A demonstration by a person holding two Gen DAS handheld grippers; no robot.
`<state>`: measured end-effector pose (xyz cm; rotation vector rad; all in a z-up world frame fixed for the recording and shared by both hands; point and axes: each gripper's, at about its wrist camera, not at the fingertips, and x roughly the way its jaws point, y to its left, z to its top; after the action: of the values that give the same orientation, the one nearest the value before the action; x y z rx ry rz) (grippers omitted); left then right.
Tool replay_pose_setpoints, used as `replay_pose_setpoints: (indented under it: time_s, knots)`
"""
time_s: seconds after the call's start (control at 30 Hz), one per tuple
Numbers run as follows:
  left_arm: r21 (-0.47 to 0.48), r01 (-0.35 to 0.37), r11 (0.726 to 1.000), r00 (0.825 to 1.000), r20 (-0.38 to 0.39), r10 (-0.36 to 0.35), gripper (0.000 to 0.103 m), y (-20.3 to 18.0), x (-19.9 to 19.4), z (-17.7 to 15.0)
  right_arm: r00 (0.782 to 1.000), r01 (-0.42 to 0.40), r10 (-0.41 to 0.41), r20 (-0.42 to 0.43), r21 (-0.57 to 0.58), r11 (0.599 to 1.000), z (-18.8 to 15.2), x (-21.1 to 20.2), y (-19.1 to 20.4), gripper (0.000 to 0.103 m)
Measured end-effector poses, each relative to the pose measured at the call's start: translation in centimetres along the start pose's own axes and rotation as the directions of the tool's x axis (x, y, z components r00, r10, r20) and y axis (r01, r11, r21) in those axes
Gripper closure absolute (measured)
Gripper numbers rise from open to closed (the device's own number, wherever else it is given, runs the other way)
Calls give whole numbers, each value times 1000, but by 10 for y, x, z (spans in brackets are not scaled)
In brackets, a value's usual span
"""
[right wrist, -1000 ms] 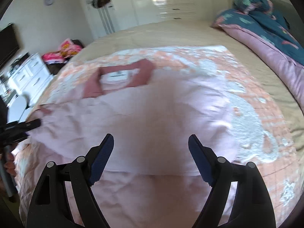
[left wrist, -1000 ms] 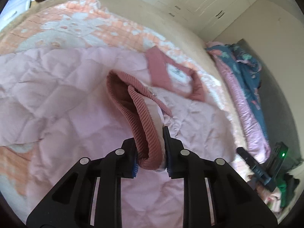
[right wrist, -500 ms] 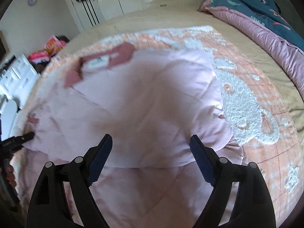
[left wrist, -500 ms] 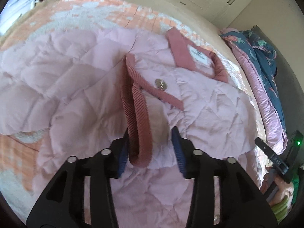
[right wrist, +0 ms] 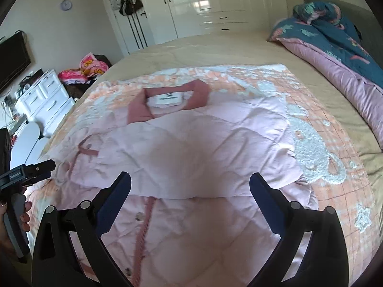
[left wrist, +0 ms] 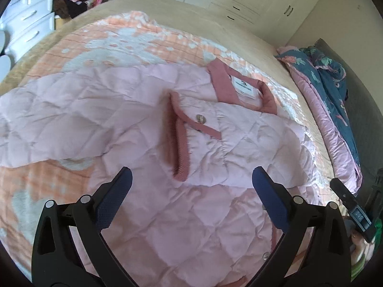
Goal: Fold large clothes
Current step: 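Lay the sleeve down and open the right tool, then move the left tool to the other sleeve cuff and grasp it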
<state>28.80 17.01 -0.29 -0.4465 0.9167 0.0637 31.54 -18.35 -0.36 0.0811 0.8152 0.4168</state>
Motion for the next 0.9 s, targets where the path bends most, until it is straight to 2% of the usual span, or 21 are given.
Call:
replay_pose_setpoints:
  time_s: [0.13, 0.27, 0.47, 0.9]
  knots:
    - [-45, -5, 999, 1000, 9, 6, 9, 17, -13, -3, 1000, -17, 18, 3, -35, 999, 0, -5, 21, 4]
    - [-78, -65, 995, 997, 31, 68, 9, 37, -25, -6, 1000, -18, 20, 16, -76, 997, 2, -10, 44, 4]
    - [-125, -91, 988, 993, 63, 100, 9, 66, -42, -6, 999, -35, 40, 32, -140, 990, 5, -11, 84, 4]
    - [-268, -159, 950, 982, 57, 181, 9, 138, -58, -14, 991, -134, 136, -11, -252, 958, 12, 13, 179, 4]
